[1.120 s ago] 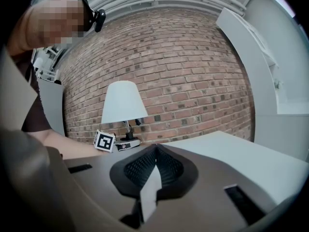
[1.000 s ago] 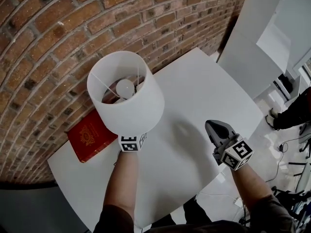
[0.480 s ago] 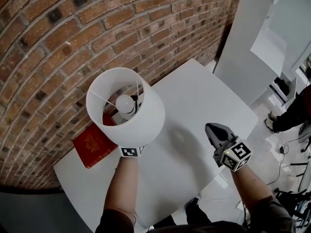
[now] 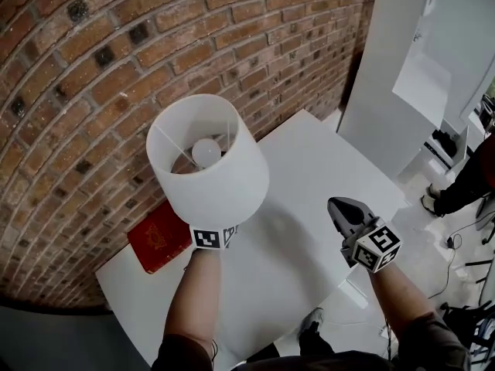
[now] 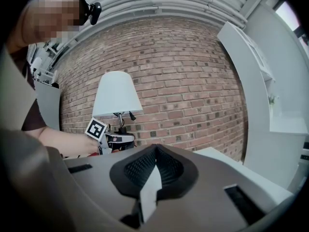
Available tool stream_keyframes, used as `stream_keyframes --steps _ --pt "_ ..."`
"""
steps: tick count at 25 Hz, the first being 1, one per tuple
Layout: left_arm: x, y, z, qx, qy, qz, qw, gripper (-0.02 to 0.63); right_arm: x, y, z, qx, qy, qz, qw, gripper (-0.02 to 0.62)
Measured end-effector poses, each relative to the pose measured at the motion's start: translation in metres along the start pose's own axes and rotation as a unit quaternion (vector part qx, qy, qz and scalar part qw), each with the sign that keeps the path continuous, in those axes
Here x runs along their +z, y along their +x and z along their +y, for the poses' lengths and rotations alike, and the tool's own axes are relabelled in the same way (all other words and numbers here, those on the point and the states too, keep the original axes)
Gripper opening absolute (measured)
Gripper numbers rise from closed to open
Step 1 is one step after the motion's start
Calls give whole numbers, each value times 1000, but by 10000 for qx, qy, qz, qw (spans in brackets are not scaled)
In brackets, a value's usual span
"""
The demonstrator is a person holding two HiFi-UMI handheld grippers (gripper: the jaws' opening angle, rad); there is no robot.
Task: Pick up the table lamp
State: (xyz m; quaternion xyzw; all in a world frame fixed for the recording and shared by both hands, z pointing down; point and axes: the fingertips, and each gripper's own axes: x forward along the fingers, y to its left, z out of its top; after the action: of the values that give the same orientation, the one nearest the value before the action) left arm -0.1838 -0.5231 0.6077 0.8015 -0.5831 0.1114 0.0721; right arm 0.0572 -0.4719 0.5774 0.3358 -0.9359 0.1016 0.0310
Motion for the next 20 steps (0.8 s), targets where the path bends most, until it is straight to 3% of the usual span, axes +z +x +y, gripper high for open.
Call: stream_keyframes --steps 20 --pt "158 -19 -67 -748 250 -33 9969 155 124 -60 -21 -577 -299 -164 9978 -6"
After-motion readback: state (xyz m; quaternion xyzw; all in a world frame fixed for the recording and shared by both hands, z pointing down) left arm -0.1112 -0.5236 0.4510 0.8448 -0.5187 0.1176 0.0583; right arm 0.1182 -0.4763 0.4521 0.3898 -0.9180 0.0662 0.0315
